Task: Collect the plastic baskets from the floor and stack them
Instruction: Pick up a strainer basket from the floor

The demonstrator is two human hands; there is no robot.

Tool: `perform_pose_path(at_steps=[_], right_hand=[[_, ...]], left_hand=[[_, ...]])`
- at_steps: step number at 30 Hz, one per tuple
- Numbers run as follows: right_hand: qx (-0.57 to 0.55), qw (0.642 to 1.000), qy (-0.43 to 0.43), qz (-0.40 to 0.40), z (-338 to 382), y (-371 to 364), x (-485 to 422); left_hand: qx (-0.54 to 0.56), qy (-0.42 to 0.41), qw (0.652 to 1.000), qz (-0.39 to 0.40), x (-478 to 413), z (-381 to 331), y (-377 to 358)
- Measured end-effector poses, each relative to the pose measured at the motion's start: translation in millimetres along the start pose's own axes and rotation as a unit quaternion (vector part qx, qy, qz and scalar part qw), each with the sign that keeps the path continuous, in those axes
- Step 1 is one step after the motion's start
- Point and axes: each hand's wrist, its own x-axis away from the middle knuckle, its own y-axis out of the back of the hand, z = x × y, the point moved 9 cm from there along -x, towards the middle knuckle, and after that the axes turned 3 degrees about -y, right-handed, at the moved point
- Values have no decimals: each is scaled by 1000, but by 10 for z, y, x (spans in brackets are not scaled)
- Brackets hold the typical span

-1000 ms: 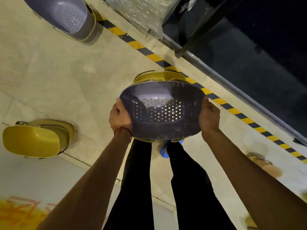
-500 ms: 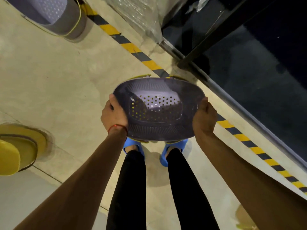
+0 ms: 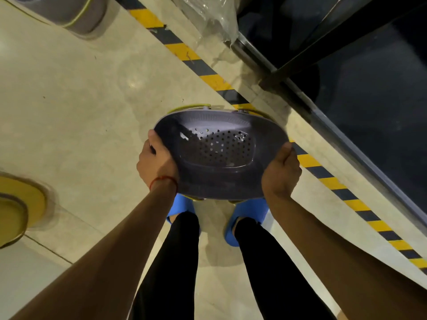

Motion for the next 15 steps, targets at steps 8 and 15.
perform_pose_path(at_steps=[8,15], right_hand=[[19,1000,12,20,-60,14,86],[185,978,-25,97,88,552,532]], left_hand=[[16,-1,1000,24,35,124,10],[-39,-12,991,131,597,-119,366]])
